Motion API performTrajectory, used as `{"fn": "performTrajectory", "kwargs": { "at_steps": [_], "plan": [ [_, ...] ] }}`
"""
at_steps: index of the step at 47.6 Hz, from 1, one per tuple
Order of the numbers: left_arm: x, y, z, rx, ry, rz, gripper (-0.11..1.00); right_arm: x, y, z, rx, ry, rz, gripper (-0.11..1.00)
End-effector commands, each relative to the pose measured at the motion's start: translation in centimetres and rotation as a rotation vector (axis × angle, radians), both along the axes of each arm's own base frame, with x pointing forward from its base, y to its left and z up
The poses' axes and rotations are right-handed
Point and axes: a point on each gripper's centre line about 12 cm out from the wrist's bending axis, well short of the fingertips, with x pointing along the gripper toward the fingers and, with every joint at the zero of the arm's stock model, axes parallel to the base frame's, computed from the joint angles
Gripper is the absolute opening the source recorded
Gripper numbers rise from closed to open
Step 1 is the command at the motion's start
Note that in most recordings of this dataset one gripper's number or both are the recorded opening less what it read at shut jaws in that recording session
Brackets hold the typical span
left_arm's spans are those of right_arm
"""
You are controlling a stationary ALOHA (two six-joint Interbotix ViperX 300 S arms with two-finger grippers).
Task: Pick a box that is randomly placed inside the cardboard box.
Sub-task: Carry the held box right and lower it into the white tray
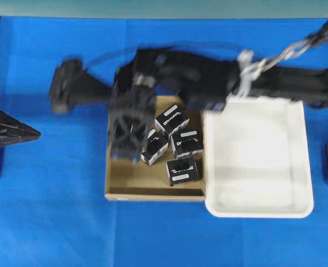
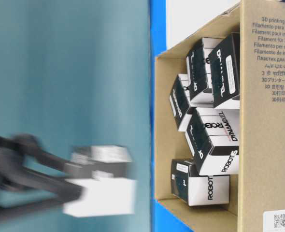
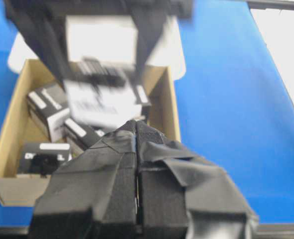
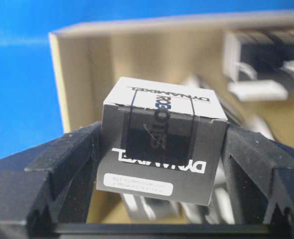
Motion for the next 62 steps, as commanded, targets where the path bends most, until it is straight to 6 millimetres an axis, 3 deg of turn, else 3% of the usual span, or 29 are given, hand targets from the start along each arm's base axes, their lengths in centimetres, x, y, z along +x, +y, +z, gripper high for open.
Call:
{"fn": "performTrajectory", "kwargs": {
  "at_steps": [1, 10, 19, 26, 34, 55, 62],
  "plan": [
    [0.1, 0.0, 1.1, -0.001, -0.028, 0.002, -0.07, -1.6, -1.2, 4.2, -0.01, -0.077, -0.022, 0.72],
    [0.1, 0.1, 1.1, -0.001, -0.028, 0.007, -0.06, -6.1, -2.2, 7.2, -0.012, -0.046, -0.037, 0.72],
    [0.1, 0.2, 1.1, -0.002, -0.026, 0.015, -0.07, -11.2, -2.5, 8.4, -0.017, -0.027, -0.044, 0.72],
    [0.2, 0.6, 1.1, -0.002, -0.028, 0.033, -0.06, -15.2, -3.2, 8.6, -0.021, -0.042, -0.086, 0.72],
    [0.1, 0.7, 1.1, -0.002, -0.026, 0.038, -0.06, -18.4, -3.8, 6.6, -0.029, -0.03, -0.093, 0.72],
    [0.3, 0.7, 1.2, -0.005, -0.026, 0.04, -0.07, -20.0, -4.6, 4.5, -0.071, -0.023, 0.026, 0.72],
    [0.4, 0.7, 1.0, -0.003, -0.02, 0.038, -0.07, -20.3, -5.3, 1.5, -0.077, 0.015, 0.047, 0.72]
  ]
}}
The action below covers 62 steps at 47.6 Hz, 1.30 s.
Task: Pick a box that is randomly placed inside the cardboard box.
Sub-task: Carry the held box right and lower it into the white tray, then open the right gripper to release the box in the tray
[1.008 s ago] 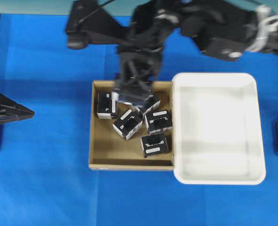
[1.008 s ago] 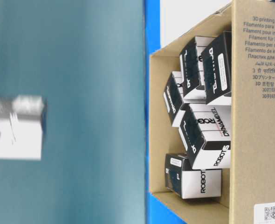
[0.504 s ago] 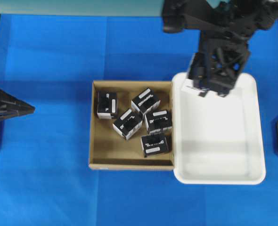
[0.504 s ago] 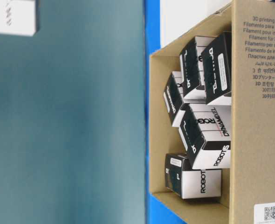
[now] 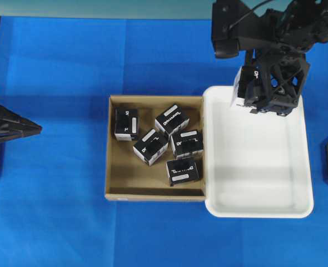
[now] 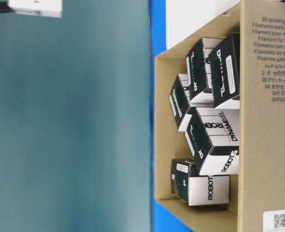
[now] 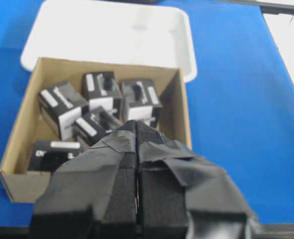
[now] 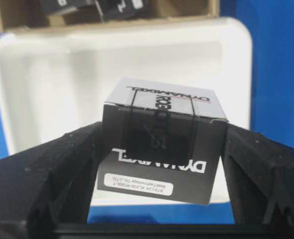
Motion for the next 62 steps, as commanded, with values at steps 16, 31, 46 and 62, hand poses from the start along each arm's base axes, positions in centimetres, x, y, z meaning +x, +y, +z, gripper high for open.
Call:
{"fn": "performTrajectory", "kwargs": {
  "at_steps": [16, 31, 46, 62],
  "plan": [
    [0.3, 0.1, 1.0, 0.001, -0.021, 0.003, -0.07, 0.0, -1.1, -11.6, -0.053, -0.006, 0.061, 0.72],
    [0.3, 0.0, 1.0, 0.001, -0.02, 0.002, -0.07, 0.2, -1.4, -14.8, -0.071, 0.007, 0.075, 0.72],
    [0.5, 0.3, 1.0, 0.003, -0.015, 0.015, -0.07, 0.9, -1.6, -16.7, -0.094, 0.016, 0.092, 0.72],
    [0.5, 0.3, 0.9, 0.003, -0.014, 0.018, -0.07, 1.1, -1.3, -18.5, -0.078, 0.059, 0.104, 0.72]
  ]
}}
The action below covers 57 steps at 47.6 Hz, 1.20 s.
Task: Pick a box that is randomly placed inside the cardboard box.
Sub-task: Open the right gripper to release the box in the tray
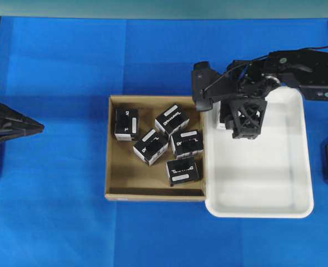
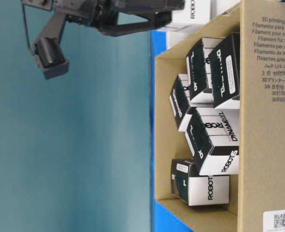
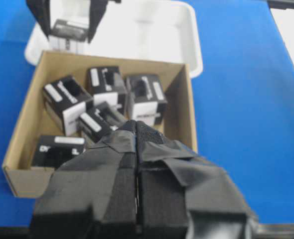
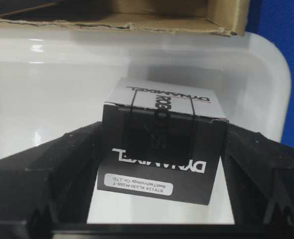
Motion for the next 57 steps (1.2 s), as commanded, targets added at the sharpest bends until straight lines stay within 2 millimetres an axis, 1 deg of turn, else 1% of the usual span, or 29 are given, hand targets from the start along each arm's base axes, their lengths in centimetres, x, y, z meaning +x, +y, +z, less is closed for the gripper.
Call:
{"fn": "performTrajectory", "kwargs": {
  "at_steps": [1, 25, 26, 29, 31, 33, 36, 40, 43, 47, 55, 57],
  "plan": [
    [0.2, 0.1, 1.1, 0.005, -0.026, 0.004, -0.07, 0.3, 0.2, -0.5, 0.001, 0.006, 0.01, 0.72],
    [0.2, 0.2, 1.1, 0.005, -0.024, 0.009, -0.07, 0.7, 0.4, -0.6, -0.008, -0.016, 0.011, 0.73],
    [0.2, 0.2, 1.1, 0.005, -0.024, 0.009, -0.07, 0.8, 0.4, -0.6, -0.01, -0.023, 0.011, 0.75],
    [0.2, 0.2, 1.1, 0.005, -0.024, 0.01, -0.07, 0.9, 0.3, -0.5, -0.016, -0.034, 0.012, 0.9],
    [0.2, 0.2, 1.2, 0.005, -0.029, 0.012, -0.07, 1.0, 0.3, -0.5, -0.015, -0.036, 0.01, 0.97],
    [0.2, 0.2, 1.1, 0.002, -0.026, 0.013, -0.07, 1.0, 0.4, -0.4, -0.014, -0.036, 0.01, 1.0],
    [0.1, 0.2, 1.3, 0.0, -0.034, 0.013, -0.07, 1.1, 0.4, 0.1, -0.013, -0.037, 0.01, 1.0],
    [0.1, 0.3, 1.2, 0.003, -0.032, 0.014, -0.07, 1.3, 0.4, 1.2, -0.012, -0.048, 0.003, 0.99],
    [0.0, 0.3, 1.3, 0.004, -0.037, 0.015, -0.07, 1.5, 0.3, 2.6, -0.012, -0.073, -0.014, 0.99],
    [-0.1, 0.3, 1.5, 0.004, -0.044, 0.015, -0.07, 1.9, 0.3, 5.3, -0.02, -0.142, -0.046, 0.99],
    [-0.2, 0.3, 1.8, 0.004, -0.06, 0.015, -0.07, 2.0, 0.2, 10.6, -0.042, -0.307, -0.106, 0.99],
    [-0.3, 0.3, 1.9, 0.004, -0.066, 0.015, -0.07, 2.0, 0.3, 11.6, -0.05, -0.35, -0.115, 0.99]
  ]
}}
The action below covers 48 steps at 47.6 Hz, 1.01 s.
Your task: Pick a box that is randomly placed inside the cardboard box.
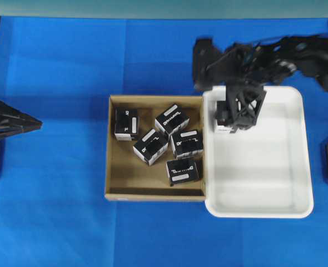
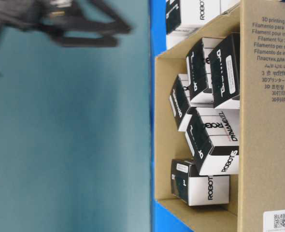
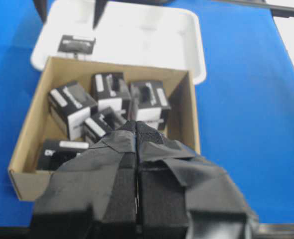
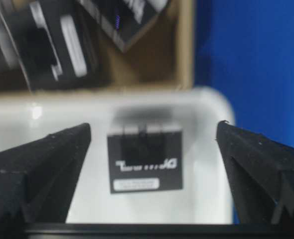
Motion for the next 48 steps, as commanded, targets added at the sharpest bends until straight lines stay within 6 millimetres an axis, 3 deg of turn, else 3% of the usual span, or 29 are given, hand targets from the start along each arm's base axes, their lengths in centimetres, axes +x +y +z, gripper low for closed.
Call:
{"fn": "performTrajectory", "kwargs": {
  "at_steps": [1, 10, 18, 30, 37, 48],
  "plan": [
    [0.1, 0.1, 1.4, 0.002, -0.044, 0.004, -0.07, 0.3, 0.2, 2.8, -0.02, -0.108, -0.013, 0.99],
    [0.0, 0.1, 1.4, 0.002, -0.048, 0.004, -0.07, 0.6, 1.5, 6.2, -0.049, -0.325, -0.018, 0.99],
    [0.1, 0.1, 1.4, 0.002, -0.046, 0.004, -0.07, 0.7, 2.5, 7.1, -0.036, -0.392, -0.022, 0.99],
    [-0.9, 0.1, 3.3, 0.014, -0.149, 0.003, -0.07, 2.6, 3.9, 8.9, 0.006, -0.588, -0.065, 0.99],
    [-1.6, 0.0, 4.4, 0.018, -0.194, 0.003, -0.07, 3.8, 6.2, 10.8, 0.004, -0.77, -0.017, 0.99],
    [-1.6, 0.0, 4.0, 0.01, -0.184, 0.003, -0.07, 4.1, 10.3, 13.1, 0.032, -0.965, 0.071, 0.98]
  ]
}}
